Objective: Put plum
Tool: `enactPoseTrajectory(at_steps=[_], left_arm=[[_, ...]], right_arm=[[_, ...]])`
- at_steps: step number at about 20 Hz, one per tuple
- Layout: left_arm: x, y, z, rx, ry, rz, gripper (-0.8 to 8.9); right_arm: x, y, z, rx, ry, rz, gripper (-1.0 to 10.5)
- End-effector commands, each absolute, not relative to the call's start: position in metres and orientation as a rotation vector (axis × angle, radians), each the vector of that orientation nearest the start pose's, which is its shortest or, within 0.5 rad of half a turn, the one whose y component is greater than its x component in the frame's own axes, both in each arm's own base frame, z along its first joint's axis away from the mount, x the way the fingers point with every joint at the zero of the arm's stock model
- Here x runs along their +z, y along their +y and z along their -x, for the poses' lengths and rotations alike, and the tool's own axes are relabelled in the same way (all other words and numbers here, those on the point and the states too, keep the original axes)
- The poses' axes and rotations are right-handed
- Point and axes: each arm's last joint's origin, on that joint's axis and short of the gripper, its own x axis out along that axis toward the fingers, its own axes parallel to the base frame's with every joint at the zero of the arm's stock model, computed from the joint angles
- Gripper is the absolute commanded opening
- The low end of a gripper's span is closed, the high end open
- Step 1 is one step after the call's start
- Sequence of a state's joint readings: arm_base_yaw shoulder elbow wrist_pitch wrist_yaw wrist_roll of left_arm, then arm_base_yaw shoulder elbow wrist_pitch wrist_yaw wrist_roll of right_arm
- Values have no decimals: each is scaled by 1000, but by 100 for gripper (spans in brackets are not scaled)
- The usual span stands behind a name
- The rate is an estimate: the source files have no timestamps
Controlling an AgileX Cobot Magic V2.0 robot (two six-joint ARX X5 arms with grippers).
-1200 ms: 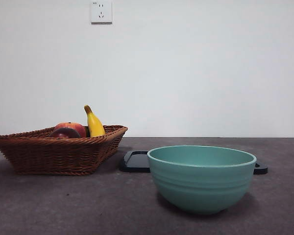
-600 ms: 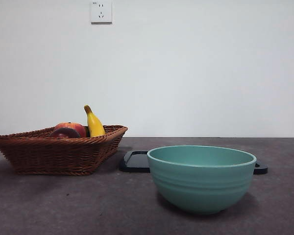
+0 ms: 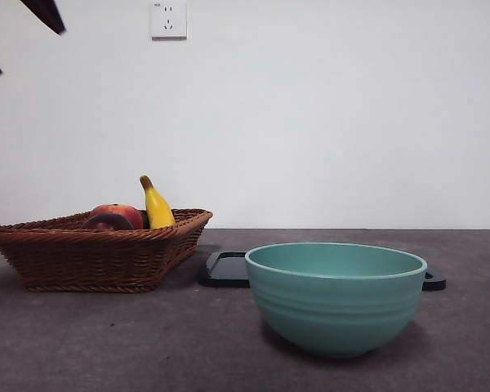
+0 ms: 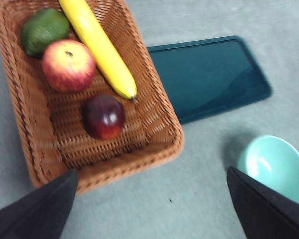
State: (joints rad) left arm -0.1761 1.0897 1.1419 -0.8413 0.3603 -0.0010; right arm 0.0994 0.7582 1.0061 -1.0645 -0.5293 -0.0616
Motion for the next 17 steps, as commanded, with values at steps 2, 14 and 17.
enactPoseTrajectory(at_steps=[2, 14, 17], left_arm=[[342, -58, -234, -496, 820, 24, 468], [258, -98, -315, -487, 975, -125, 468], [241, -102, -325, -469, 998, -146, 468]], right_arm=[[342, 27, -113, 621, 770, -124, 356], [342, 26, -113, 620, 770, -123, 356], [342, 26, -113, 620, 770, -123, 356]])
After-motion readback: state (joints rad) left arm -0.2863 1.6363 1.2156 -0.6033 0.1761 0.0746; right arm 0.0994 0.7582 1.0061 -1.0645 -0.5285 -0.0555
